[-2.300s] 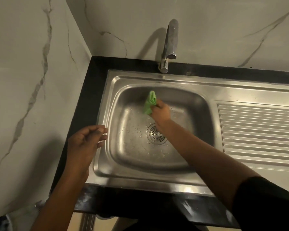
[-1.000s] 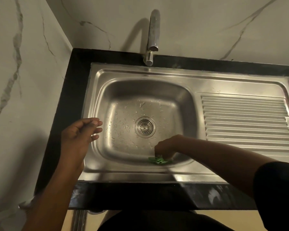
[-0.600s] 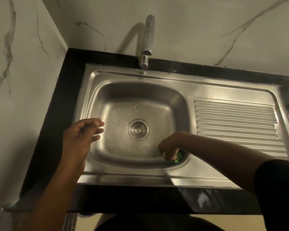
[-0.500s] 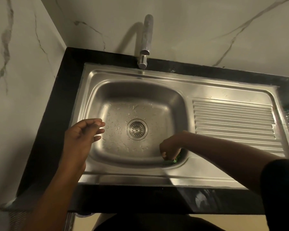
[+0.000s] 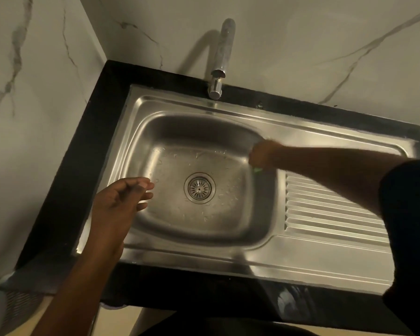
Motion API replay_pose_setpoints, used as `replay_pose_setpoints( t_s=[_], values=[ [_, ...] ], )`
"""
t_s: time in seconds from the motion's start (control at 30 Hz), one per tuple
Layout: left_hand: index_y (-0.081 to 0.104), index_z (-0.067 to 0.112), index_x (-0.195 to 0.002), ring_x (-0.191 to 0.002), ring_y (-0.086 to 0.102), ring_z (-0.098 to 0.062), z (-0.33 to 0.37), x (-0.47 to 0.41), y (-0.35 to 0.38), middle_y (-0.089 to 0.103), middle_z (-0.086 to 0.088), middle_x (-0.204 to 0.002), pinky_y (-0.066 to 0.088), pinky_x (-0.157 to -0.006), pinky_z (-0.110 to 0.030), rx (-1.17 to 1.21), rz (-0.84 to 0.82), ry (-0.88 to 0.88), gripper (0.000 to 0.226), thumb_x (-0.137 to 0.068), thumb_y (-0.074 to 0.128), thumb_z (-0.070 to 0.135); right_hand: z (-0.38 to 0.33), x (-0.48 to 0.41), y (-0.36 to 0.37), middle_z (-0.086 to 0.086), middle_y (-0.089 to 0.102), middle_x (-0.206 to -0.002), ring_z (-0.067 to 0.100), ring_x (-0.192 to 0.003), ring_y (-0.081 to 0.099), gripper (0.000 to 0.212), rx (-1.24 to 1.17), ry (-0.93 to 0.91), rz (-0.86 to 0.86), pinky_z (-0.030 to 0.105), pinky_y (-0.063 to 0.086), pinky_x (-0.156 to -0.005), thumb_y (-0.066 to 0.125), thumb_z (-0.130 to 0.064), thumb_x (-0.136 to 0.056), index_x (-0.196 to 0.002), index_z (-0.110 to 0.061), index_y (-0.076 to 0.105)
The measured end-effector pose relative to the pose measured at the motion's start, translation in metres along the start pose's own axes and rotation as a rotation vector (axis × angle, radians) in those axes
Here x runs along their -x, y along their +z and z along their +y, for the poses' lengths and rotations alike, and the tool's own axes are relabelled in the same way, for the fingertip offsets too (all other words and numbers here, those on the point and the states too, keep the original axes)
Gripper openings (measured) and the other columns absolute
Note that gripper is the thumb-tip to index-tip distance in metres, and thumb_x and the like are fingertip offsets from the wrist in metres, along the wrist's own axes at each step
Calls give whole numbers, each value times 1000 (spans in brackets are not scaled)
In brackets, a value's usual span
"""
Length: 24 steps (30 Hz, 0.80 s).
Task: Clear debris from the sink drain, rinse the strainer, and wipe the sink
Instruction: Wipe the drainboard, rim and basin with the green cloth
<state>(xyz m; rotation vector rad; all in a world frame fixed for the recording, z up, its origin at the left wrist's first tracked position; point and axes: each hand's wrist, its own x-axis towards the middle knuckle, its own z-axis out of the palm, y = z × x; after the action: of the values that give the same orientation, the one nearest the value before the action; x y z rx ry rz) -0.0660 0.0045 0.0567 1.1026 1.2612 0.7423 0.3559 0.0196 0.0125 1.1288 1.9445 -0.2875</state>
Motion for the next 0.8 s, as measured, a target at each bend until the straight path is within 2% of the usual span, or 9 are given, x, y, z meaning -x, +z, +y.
replay_pose_setpoints(
  t_s=[0.07,0.2,0.23,0.27,0.37,0.43,0.63,0.73,0.8],
  values=[
    [81,26,-98,-100,79,-26,-3,3,-1,83,-2,-105,58,-89,-41,9,17,-11,17,-100,67,17,2,2,-5,1,70,-96,24,-90,68,12,-180,130,-25,30,56,-76,60,-26,-91,-88,-21,70],
    [81,24,-99,-99,79,-27,-8,10,6,83,-3,-104,59,-88,-41,18,32,-35,16,-100,67,15,3,5,-11,8,68,-129,31,-132,57,21,97,156,90,39,51,-107,66,-13,-94,-113,-14,74],
    [80,22,-101,-99,79,-26,-8,11,9,83,-3,-103,59,-88,-41,15,34,-41,15,-100,67,15,-4,5,-8,9,65,-136,32,-137,52,27,221,151,89,38,48,-109,68,-15,-93,-119,-16,74],
    [80,21,-103,-98,79,-25,-7,12,12,83,-2,-102,60,-88,-40,10,33,-43,14,-100,67,15,-11,9,-11,8,63,-139,32,-138,51,32,179,162,47,37,46,-109,67,-17,-93,-125,-16,71],
    [80,22,-104,-97,80,-22,-4,12,17,83,-1,-102,60,-87,-39,-10,9,-31,14,-100,68,17,-34,15,-2,1,67,-132,28,-128,59,30,134,135,-100,38,45,-110,64,-27,-96,-124,-18,71],
    [81,24,-103,-97,80,-23,-1,11,18,83,-1,-103,60,-87,-38,0,0,-10,14,-99,69,19,-50,23,-5,-1,68,-129,25,-125,62,29,64,211,-207,40,47,-109,66,-33,-95,-120,-21,72],
    [81,26,-103,-98,80,-24,-3,9,12,83,-2,-104,60,-86,-40,12,-23,18,14,-96,70,27,-96,56,-10,0,72,-119,23,-117,67,21,-69,168,-263,37,55,-97,64,-25,-93,-109,-17,74],
    [81,26,-103,-98,80,-23,-4,9,8,83,-1,-105,60,-85,-40,19,-30,19,14,-96,70,26,-126,66,-4,0,71,-97,22,-106,70,10,-116,168,-293,31,55,-92,64,-20,-89,-86,-12,69],
    [81,26,-104,-98,80,-23,-3,8,6,83,-1,-105,60,-86,-40,19,-40,22,14,-96,70,27,-144,66,3,0,69,-89,22,-101,71,16,-182,162,-303,28,54,-86,63,-19,-89,-76,-10,63]
  ],
)
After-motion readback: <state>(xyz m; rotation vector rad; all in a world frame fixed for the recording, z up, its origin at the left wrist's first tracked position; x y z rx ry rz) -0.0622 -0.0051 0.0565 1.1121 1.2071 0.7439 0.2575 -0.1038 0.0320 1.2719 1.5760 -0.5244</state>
